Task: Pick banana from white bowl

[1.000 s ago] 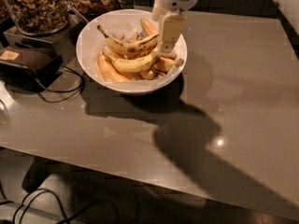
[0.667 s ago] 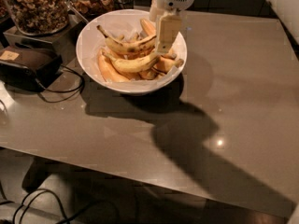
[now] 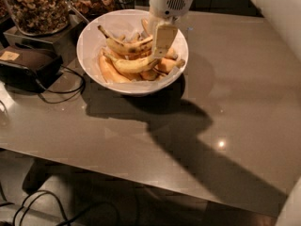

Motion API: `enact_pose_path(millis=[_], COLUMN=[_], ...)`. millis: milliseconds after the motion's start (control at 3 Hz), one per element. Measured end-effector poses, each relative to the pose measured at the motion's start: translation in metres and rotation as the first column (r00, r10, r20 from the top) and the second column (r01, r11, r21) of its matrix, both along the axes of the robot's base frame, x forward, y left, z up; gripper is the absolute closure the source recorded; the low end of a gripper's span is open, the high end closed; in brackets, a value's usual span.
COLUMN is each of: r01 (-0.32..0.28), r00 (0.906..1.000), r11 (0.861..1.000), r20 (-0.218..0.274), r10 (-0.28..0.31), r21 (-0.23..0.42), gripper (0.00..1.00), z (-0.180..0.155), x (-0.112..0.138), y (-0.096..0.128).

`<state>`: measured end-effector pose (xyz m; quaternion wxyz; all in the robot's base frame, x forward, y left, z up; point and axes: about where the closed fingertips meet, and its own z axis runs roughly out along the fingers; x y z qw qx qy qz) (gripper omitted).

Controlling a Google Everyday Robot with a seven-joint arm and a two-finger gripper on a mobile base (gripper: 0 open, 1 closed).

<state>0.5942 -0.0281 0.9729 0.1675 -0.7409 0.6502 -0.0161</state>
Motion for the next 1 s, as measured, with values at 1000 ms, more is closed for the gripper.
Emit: enact_pose_path(millis=[1000], r01=[-0.051], r00=[0.9979], r11=[0.999], r20=[-0.041], r10=[0.051], r21=[-0.016], gripper=[0.52], z=[-0.022], x=[0.002], y=[0.017])
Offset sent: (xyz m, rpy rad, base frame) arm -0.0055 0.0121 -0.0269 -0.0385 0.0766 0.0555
